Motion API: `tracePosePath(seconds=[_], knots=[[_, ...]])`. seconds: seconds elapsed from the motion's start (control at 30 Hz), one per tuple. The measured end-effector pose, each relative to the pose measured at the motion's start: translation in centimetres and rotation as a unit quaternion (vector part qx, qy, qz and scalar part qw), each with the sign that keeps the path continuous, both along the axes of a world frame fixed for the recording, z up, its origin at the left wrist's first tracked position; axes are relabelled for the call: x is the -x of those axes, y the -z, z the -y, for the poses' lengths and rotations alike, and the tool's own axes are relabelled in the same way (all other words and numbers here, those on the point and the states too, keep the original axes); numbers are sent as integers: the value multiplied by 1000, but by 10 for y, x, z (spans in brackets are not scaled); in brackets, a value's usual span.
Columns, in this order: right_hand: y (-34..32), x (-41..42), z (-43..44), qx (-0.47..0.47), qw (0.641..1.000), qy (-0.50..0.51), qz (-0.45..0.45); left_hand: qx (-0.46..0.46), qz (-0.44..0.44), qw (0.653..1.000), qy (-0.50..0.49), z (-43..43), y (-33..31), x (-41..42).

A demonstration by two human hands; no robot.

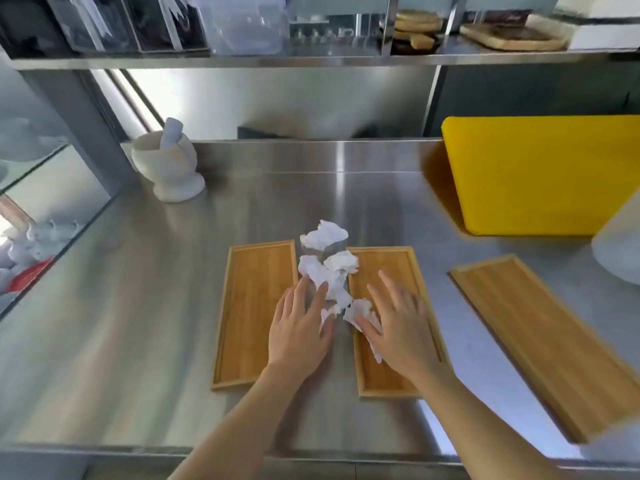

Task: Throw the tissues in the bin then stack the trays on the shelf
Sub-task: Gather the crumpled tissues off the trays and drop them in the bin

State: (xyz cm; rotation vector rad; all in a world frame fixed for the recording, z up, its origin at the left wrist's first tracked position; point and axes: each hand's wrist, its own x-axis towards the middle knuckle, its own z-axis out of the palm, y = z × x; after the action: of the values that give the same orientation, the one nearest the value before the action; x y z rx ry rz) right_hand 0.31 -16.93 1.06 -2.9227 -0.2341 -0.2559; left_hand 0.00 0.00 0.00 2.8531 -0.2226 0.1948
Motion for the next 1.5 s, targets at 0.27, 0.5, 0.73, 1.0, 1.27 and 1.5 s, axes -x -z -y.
tracePosePath(seconds=[0.27,0.5,0.73,1.0,1.27,1.5], knots=[[29,-1,-3,-18,999,-39,-19,-34,22,999,10,9,19,-3],[35,0,0,-37,998,-54,-14,-16,-26,999,26,12,22,-6],[16,-11,12,-188,977,60,-83,195,-57,979,-9,4,19,5],[1,-46,3,-228,969,87,-48,286,-39,950,-119,-6,-4,-3],[-9,-88,-17,-224,970,90,-35,209,-60,969,-117,-8,-15,-24],[-13,-113,-23,-118,986,4,-117,70,-113,990,-49,13,-6,-42]])
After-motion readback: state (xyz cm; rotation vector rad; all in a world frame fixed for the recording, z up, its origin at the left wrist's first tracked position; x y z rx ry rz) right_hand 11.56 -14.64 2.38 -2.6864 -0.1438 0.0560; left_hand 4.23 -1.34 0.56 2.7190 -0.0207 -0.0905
